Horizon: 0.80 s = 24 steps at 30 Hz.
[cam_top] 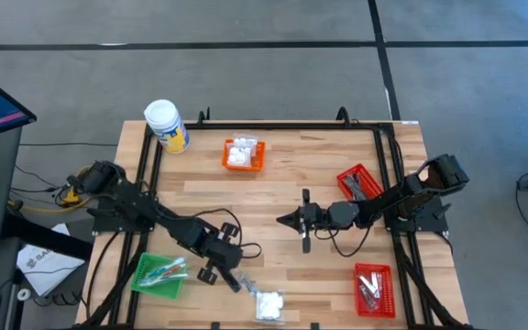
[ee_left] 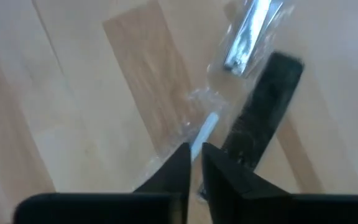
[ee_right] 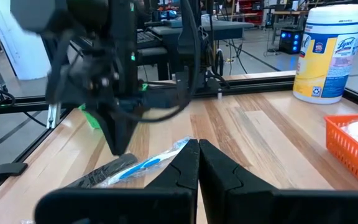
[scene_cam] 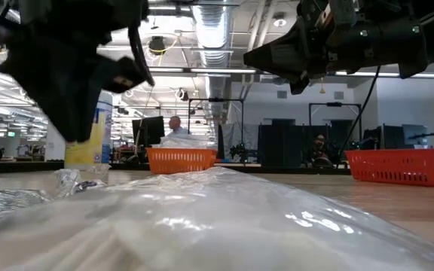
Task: Pick & Place Travel size toiletries
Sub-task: Put the light blue toothbrush into the green basket
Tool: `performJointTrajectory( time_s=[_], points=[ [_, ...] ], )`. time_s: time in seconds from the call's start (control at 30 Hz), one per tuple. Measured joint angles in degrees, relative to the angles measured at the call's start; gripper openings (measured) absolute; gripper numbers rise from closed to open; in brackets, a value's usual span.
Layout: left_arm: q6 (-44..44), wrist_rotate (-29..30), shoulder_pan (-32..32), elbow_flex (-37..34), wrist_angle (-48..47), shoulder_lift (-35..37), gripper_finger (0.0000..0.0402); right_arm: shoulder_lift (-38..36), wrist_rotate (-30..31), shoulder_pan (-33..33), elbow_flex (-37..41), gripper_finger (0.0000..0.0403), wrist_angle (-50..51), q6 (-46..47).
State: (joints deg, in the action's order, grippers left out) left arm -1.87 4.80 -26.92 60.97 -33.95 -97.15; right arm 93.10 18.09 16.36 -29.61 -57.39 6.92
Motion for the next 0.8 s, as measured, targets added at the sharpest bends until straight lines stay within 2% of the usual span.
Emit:
performJointTrajectory(
  time_s=[0.1,0.23,0.33,0.43,0.6,0.7,0.8],
  points=[
    [-5.7,0.3,0.5,0.0,-0.4,-1.8,0.0067,0.0,0.0,0.0,0.0,0.0000,0.0,0.0],
    [-24.1,0.4,2.6,0.0,-0.8,-1.4,0.0107,0.0,0.0,0.0,0.0,0.0000,0.0,0.0],
    [-34.3,0.6,3.9,0.0,-0.8,1.3,0.0123,0.0,0.0,0.0,0.0,0.0000,0.0,0.0],
    [-47.7,-2.2,5.9,0.0,-3.7,3.6,0.0133,0.0,0.0,0.0,0.0,0.0000,0.0,0.0],
    [-54.0,-12.7,8.5,0.0,-4.7,4.1,0.0143,0.0,0.0,0.0,0.0,0.0000,0.0,0.1],
    [-54.3,-15.4,9.0,0.0,-4.7,3.3,0.0145,0.0,0.0,0.1,0.0,0.0000,0.0,0.1],
    [-54.2,-15.5,8.6,0.0,-4.6,3.1,0.0144,0.0,0.0,0.1,0.0,0.0000,0.2,0.0]
  ],
)
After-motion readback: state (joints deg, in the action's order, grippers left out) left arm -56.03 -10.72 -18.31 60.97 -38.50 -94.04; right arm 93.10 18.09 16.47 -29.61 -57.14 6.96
